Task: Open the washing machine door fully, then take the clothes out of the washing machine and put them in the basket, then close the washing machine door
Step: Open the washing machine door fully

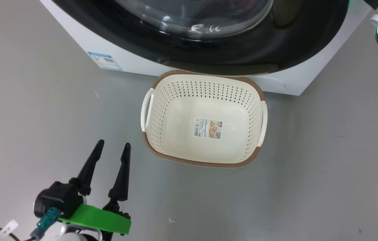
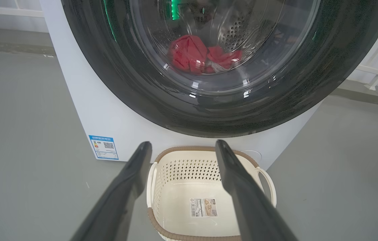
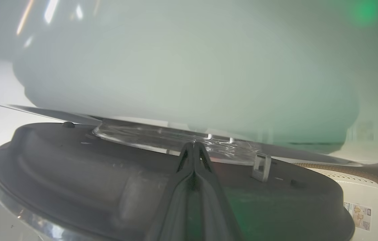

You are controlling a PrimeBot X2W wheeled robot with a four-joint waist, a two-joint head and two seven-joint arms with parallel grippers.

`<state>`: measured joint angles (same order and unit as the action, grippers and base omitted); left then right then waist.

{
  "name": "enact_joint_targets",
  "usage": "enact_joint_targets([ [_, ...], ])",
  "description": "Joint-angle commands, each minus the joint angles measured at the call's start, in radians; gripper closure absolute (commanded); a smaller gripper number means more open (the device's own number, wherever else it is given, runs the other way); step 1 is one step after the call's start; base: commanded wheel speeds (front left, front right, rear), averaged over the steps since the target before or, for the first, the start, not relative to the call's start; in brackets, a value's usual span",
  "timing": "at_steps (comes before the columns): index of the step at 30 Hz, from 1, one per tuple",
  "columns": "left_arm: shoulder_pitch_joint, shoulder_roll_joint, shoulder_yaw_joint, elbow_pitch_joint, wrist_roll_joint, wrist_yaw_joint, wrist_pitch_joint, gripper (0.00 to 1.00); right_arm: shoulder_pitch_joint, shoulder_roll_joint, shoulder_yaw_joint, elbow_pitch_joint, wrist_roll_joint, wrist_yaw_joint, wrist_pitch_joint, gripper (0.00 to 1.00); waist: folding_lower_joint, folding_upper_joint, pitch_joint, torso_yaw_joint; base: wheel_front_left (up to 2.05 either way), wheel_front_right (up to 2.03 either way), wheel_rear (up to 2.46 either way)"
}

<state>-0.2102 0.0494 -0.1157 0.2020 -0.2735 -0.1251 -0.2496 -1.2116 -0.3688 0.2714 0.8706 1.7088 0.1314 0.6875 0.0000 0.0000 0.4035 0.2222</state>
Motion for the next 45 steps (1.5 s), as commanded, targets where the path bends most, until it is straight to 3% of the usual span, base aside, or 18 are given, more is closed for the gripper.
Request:
enact_joint_targets([
  [1,-0.013,0.016,0.034,-0.018,-0.007,-0.006,-0.012,0.0,0.0,0.018,0.014,-0.023,0.018,-0.001,0.023,1.0,0.0,0.0,-0.006,-0.001,0.0,0.0,0.0],
  [28,0.074,0.009,0.057,-0.015,0.01,-0.006,-0.012,0.0,0.331,0.053,0.103,-0.301,0.025,-0.001,0.223,1.0,0.0,0.0,-0.164,-0.049,0.0,0.0,0.0],
  [45,0.139,0.003,0.055,-0.013,0.011,-0.006,-0.012,0.0,0.529,0.091,0.153,-0.541,0.021,-0.001,0.256,1.0,0.0,0.0,-0.25,0.01,0.0,0.0,0.0],
])
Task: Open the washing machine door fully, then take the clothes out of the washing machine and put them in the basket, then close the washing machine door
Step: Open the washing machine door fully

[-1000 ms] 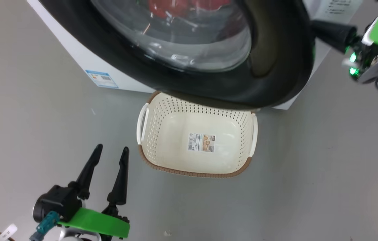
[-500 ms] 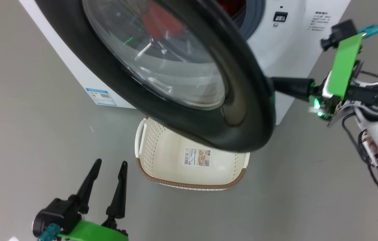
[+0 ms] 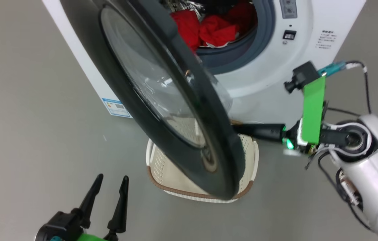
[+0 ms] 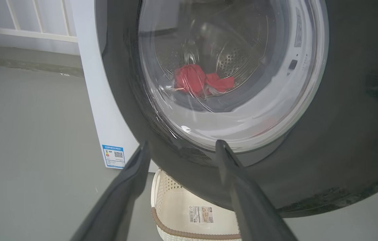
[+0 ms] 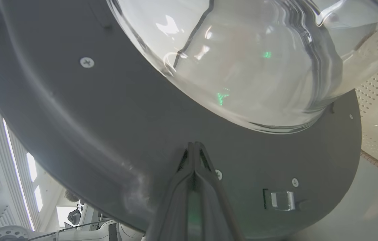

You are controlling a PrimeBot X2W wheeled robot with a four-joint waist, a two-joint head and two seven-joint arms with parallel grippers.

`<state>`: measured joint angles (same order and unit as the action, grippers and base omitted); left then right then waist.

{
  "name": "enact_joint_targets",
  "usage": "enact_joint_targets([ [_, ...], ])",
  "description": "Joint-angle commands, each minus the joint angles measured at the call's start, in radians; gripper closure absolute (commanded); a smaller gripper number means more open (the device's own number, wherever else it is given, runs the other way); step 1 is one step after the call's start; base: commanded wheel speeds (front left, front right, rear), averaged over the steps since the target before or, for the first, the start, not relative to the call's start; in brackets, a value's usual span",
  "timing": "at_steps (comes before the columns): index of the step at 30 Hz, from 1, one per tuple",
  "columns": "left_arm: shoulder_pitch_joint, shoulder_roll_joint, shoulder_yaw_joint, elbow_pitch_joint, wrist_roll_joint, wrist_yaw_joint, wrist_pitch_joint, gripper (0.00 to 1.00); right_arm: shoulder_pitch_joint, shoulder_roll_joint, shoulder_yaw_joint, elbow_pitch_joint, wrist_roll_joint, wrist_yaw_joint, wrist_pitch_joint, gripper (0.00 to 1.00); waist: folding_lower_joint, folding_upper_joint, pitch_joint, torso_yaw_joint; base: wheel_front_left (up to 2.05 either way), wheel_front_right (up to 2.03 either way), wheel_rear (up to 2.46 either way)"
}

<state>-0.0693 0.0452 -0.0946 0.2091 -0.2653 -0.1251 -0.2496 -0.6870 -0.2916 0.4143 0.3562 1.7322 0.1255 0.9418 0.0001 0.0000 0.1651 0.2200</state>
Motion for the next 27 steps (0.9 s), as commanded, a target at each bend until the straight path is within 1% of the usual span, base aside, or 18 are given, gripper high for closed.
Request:
enact_joint_targets([
  [1,0.004,0.007,0.035,-0.021,0.002,-0.006,-0.012,0.0,0.018,0.019,0.013,-0.038,-0.003,0.005,0.001,1.0,0.0,0.0,-0.018,0.017,0.0,0.0,0.0],
  [12,0.053,0.005,0.038,-0.021,-0.005,-0.006,-0.012,0.0,0.131,0.074,0.035,-0.116,-0.023,0.005,-0.018,1.0,0.0,0.0,-0.078,0.095,0.0,0.0,0.0],
  [27,0.068,0.005,0.05,-0.014,-0.005,-0.005,-0.012,0.0,0.183,0.153,0.036,-0.134,-0.071,0.005,-0.054,1.0,0.0,0.0,-0.106,0.215,0.0,0.0,0.0],
])
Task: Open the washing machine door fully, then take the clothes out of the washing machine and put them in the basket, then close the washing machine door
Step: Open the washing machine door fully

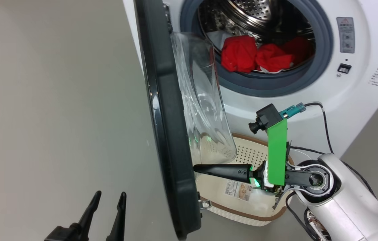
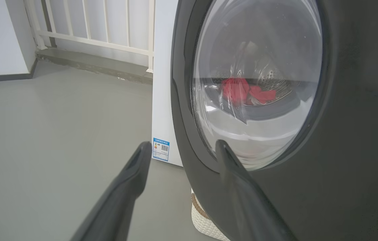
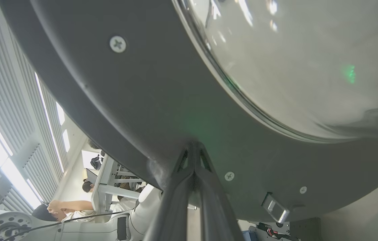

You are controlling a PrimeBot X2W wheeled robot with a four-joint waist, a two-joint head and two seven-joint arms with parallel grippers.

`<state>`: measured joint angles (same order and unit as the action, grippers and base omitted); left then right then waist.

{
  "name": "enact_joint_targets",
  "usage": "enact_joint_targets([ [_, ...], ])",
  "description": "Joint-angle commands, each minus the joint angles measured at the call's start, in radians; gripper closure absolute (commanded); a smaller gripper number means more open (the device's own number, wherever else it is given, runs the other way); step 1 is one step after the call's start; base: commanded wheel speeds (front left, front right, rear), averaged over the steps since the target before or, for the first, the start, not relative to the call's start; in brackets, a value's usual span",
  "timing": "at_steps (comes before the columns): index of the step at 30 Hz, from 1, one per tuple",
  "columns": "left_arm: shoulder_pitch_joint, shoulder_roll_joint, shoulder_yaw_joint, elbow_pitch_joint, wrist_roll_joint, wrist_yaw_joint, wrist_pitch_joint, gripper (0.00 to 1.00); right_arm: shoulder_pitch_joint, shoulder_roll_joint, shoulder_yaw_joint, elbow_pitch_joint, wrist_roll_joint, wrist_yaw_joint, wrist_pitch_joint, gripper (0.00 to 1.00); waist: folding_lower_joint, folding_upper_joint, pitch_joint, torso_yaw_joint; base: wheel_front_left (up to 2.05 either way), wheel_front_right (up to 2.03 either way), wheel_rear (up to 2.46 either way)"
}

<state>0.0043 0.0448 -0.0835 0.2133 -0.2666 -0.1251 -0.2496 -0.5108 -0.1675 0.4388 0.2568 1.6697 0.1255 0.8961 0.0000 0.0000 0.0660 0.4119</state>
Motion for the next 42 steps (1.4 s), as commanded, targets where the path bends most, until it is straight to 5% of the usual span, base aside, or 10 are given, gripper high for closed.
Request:
enact_joint_targets([
  [1,-0.006,0.006,0.04,-0.017,-0.002,-0.004,-0.012,0.0,0.008,0.034,0.011,-0.034,-0.011,0.005,-0.009,1.0,0.0,0.0,-0.007,0.029,0.0,0.0,0.0],
  [12,-0.017,0.006,0.042,-0.014,-0.005,0.007,-0.012,0.0,0.01,0.075,0.016,-0.018,-0.05,0.005,-0.039,1.0,0.0,0.0,-0.016,0.097,0.0,0.0,0.0],
  [30,-0.016,0.005,0.065,-0.036,-0.01,0.017,-0.012,0.0,-0.031,0.116,0.081,0.013,-0.04,0.005,-0.079,1.0,0.0,0.0,-0.001,0.108,0.0,0.0,0.0],
  [33,-0.017,0.005,0.064,-0.032,-0.01,0.017,-0.012,0.0,-0.018,0.116,0.074,0.02,-0.053,0.005,-0.099,0.43,0.0,0.0,-0.009,0.103,0.0,0.0,0.0],
  [34,-0.017,0.005,0.063,-0.029,-0.009,0.016,-0.012,0.0,-0.013,0.115,0.069,0.022,-0.062,0.005,-0.109,0.0,0.0,0.0,-0.012,0.102,0.0,0.0,0.0],
  [42,-0.02,0.005,0.081,0.0,0.019,0.006,-0.012,0.0,0.058,0.076,0.044,0.037,-0.125,0.005,-0.2,0.0,0.0,0.0,-0.036,0.071,0.0,0.0,0.0],
])
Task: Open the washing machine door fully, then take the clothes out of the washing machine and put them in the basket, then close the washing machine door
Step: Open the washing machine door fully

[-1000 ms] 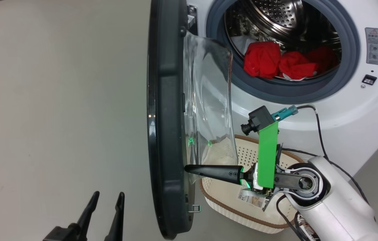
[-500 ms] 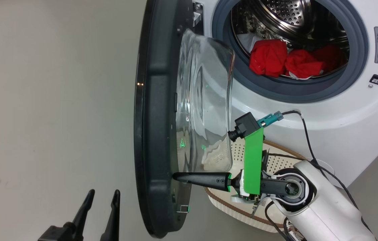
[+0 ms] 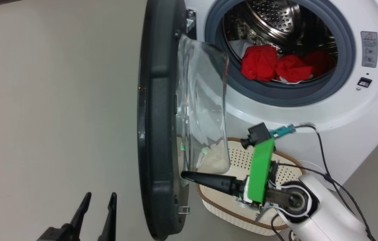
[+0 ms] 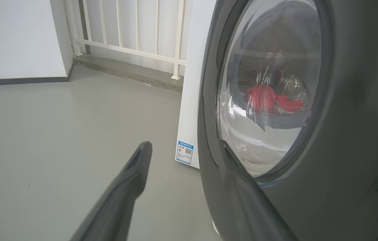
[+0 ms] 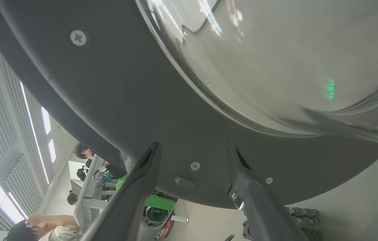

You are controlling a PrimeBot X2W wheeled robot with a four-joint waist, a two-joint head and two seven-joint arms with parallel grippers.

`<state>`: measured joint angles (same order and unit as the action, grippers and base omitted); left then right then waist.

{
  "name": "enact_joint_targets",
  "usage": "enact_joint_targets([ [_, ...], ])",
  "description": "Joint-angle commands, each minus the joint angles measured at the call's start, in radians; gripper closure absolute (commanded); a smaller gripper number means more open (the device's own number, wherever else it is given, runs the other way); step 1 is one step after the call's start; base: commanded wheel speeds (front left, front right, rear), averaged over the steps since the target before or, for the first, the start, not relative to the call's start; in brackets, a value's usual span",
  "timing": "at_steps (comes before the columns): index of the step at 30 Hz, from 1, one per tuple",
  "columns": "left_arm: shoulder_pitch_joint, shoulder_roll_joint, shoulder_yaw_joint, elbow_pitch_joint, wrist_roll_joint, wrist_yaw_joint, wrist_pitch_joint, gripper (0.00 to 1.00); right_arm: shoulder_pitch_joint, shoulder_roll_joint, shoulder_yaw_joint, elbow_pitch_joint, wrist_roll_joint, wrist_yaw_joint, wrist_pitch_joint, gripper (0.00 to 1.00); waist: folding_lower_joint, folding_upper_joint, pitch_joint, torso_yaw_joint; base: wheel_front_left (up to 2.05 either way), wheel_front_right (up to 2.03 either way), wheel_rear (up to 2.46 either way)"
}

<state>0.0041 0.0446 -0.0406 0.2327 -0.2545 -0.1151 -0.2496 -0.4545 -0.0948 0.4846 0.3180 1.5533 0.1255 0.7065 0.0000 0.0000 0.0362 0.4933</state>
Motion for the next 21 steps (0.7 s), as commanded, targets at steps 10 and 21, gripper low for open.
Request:
enact_joint_targets([
  [10,-0.009,0.006,0.08,-0.01,0.025,-0.013,-0.012,0.0,0.101,-0.087,-0.001,0.008,-0.088,0.005,-0.141,0.0,0.0,0.0,-0.027,-0.053,0.0,0.0,0.0],
  [21,0.024,0.006,0.091,-0.01,0.016,-0.015,-0.012,0.0,0.191,-0.164,0.009,0.043,-0.157,0.005,-0.339,0.0,0.0,0.0,-0.045,-0.102,0.0,0.0,0.0],
])
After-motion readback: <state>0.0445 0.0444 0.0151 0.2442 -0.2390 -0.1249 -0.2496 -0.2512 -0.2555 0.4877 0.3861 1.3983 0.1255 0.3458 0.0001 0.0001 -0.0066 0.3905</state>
